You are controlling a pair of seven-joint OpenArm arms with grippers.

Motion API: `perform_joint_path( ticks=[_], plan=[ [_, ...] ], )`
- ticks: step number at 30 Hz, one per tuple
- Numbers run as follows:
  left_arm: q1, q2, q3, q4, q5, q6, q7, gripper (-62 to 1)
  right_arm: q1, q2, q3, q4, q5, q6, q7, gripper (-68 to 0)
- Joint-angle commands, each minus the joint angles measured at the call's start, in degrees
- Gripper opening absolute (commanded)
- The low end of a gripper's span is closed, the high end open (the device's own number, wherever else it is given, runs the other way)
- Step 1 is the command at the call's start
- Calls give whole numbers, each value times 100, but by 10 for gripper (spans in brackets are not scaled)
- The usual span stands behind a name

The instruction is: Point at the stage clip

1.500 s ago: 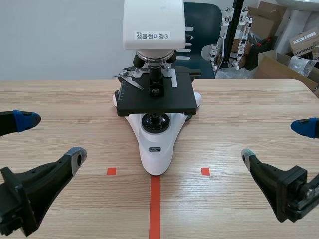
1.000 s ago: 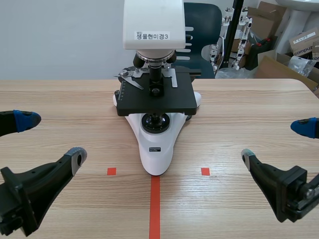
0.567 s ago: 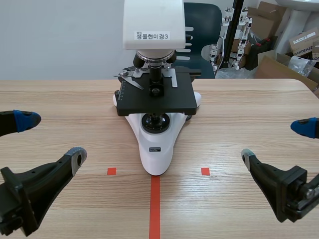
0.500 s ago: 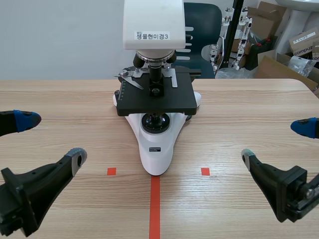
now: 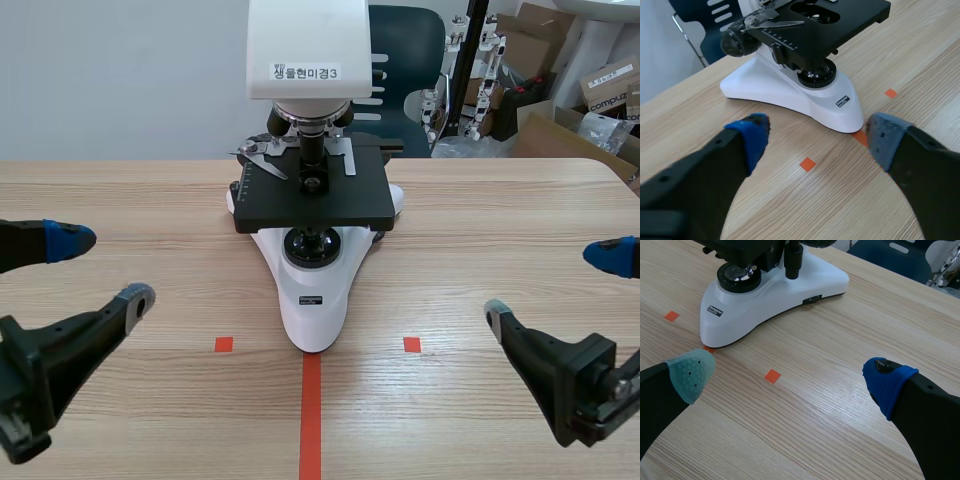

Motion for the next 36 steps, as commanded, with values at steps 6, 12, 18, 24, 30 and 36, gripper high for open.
perform_joint_path(
  ticks=[6,12,18,24,30,36],
  plan=[
    [-234,-745,4,114,-52,-120,-201,-410,52,61,15,44,63,0,107,-10],
    [-813,-1237,7,-125,-409,-221,-197,-479,52,61,15,44,63,0,105,-10],
    [-1585,-1615,136,-975,-905,-691,-358,-479,52,61,15,44,63,0,107,-10],
    [-2417,-1779,730,-1834,-1001,-715,-675,-479,52,61,15,44,63,0,107,-10],
    [-3316,-1777,1373,-2400,-1001,-1119,-739,-554,52,61,15,44,63,0,107,-10],
    [-3991,-1711,1915,-2677,-1001,-1158,-837,-554,52,61,15,44,63,0,107,-10]
  ],
)
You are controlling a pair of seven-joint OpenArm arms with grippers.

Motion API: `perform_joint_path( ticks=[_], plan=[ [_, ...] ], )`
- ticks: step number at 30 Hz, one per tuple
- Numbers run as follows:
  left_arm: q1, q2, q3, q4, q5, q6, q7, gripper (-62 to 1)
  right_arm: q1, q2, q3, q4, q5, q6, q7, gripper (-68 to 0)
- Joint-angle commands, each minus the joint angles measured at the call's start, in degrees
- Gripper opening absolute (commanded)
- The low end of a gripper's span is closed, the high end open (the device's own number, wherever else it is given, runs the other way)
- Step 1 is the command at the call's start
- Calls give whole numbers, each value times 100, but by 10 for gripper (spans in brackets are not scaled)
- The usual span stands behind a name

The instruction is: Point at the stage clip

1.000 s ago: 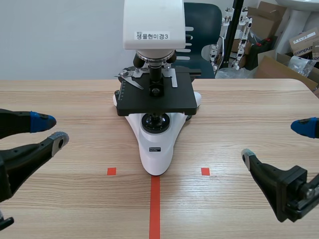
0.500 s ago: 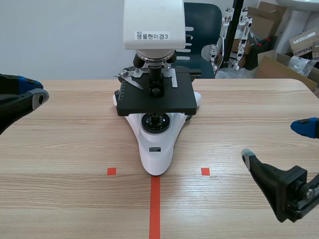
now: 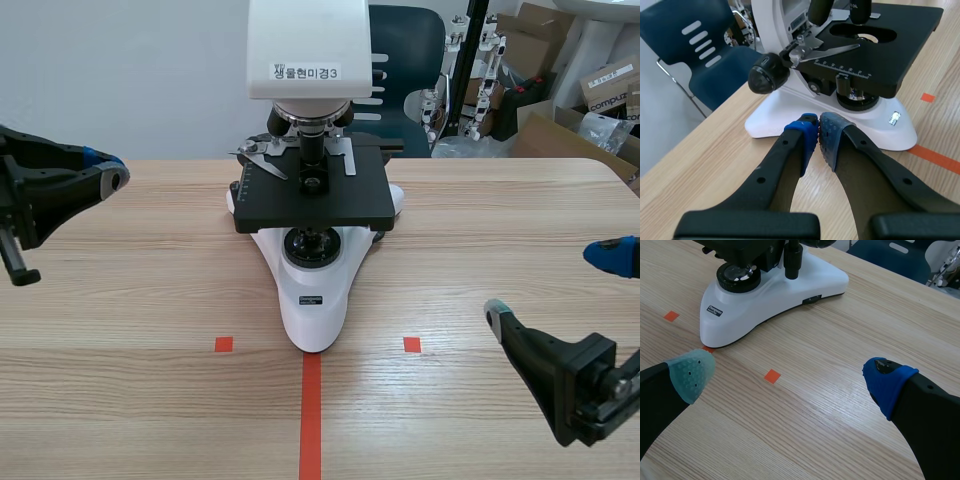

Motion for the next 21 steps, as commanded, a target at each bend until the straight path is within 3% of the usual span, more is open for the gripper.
perform_joint_path(
  ticks=[1,11,21],
  plan=[
    [-144,72,83,37,-74,4,-70,-554,52,61,15,44,61,0,107,-10],
    [-914,459,866,-299,431,11,-44,-554,52,59,15,44,61,0,107,-10],
    [-1480,807,1305,-614,444,81,170,-554,52,59,15,44,61,0,105,-10]
  ],
)
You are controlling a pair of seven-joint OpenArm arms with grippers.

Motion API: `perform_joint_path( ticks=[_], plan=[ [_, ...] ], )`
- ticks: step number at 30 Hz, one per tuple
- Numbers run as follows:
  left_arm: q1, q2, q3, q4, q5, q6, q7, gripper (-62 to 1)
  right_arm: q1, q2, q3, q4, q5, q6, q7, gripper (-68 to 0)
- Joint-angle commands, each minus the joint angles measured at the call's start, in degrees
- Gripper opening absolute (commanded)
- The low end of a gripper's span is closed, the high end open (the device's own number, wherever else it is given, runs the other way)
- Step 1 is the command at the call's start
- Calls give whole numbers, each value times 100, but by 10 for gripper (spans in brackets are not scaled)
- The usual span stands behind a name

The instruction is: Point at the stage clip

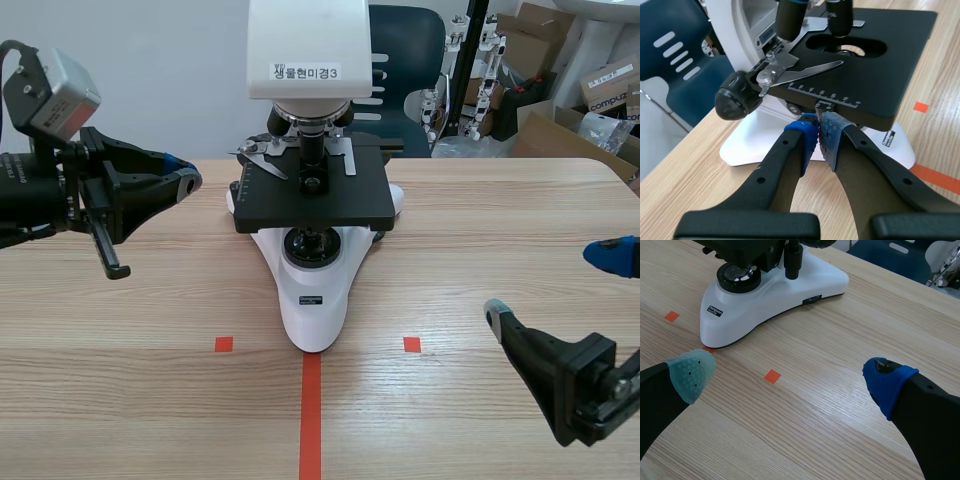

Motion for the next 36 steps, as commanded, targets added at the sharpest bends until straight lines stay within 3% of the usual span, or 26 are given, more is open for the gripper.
perform_joint_path(
  ticks=[1,10,32,36],
  plan=[
    [-133,50,9,7,-72,52,-57,-554,52,59,15,44,63,0,107,-10],
    [-348,90,70,-26,81,302,-59,-554,52,61,15,44,63,0,107,-10],
    [-758,105,446,-26,232,490,35,-554,52,61,15,44,63,0,107,-10],
    [-756,105,446,-26,382,492,52,-554,52,61,15,44,63,0,107,-10]
  ],
)
